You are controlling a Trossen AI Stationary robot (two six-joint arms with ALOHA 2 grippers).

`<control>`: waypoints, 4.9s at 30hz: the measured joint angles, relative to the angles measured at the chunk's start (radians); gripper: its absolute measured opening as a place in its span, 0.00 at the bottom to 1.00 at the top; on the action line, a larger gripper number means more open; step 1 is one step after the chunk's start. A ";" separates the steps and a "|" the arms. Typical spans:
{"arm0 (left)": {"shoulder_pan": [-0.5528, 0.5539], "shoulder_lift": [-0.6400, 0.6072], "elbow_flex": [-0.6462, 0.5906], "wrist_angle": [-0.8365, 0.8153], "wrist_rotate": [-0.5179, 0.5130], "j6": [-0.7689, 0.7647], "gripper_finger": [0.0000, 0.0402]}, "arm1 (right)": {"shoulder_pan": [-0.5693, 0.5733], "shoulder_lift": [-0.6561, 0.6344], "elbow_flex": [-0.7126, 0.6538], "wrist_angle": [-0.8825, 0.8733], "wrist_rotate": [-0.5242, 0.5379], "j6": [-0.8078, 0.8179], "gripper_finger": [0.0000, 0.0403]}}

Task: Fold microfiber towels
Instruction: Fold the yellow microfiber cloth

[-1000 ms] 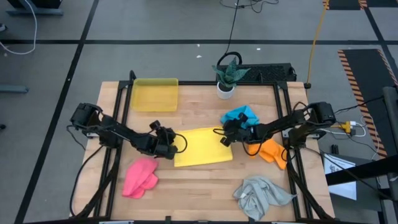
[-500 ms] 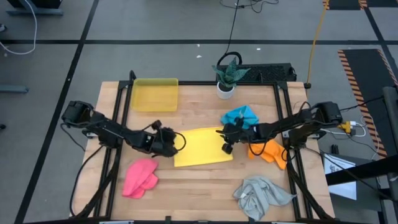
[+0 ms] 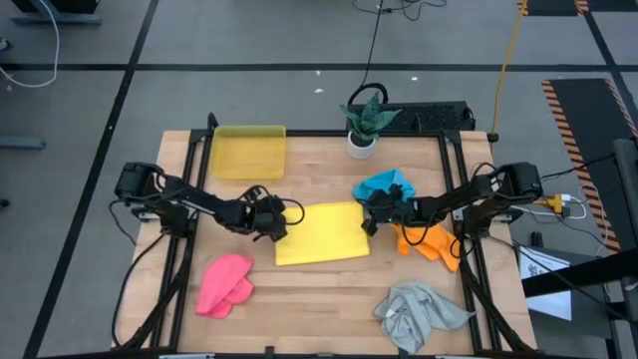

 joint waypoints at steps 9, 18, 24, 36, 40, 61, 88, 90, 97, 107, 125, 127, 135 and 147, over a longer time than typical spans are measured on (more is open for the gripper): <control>-0.092 -0.140 -0.001 -0.040 -0.076 -0.008 0.33 | 0.131 -0.050 0.024 0.018 0.048 -0.027 0.00; -0.135 -0.123 -0.001 0.000 0.058 0.046 0.33 | 0.228 -0.026 0.033 0.079 -0.083 0.002 0.00; -0.152 -0.041 -0.013 -0.010 0.133 0.005 0.33 | 0.225 0.039 0.033 0.065 -0.167 0.038 0.00; -0.412 -0.071 0.038 -0.039 0.167 -0.156 0.33 | 0.086 -0.030 0.032 0.024 -0.159 -0.098 0.00; -0.409 -0.078 0.063 0.041 0.099 -0.080 0.33 | 0.120 -0.048 0.032 0.101 -0.188 -0.080 0.00; -0.287 -0.078 0.049 -0.154 0.123 -0.133 0.33 | 0.119 0.147 0.098 0.109 -0.219 -0.026 0.00; -0.295 0.070 0.049 0.154 0.107 -0.021 0.33 | 0.097 0.127 0.096 0.067 -0.110 0.011 0.00; -0.331 0.080 0.051 0.173 0.146 -0.040 0.33 | 0.057 0.123 0.096 0.064 -0.122 -0.017 0.00; -0.469 0.076 0.057 0.323 0.182 0.070 0.33 | -0.032 0.054 0.094 0.047 -0.210 -0.112 0.00; -0.370 0.071 0.064 0.454 -0.071 0.205 0.33 | 0.174 0.071 0.098 0.251 -0.297 -0.067 0.00; -0.089 0.076 0.020 0.190 -0.053 0.036 0.33 | 0.061 0.210 0.190 0.044 -0.110 0.026 0.00; -0.093 0.076 -0.001 0.211 -0.051 0.008 0.33 | 0.049 0.201 0.190 0.012 -0.106 -0.001 0.00; -0.152 0.065 -0.018 0.328 -0.056 0.003 0.33 | -0.007 0.130 0.185 0.038 -0.113 -0.251 0.00; -0.031 0.065 -0.018 0.575 0.016 0.190 0.33 | 0.151 0.130 0.186 0.148 -0.221 -0.138 0.00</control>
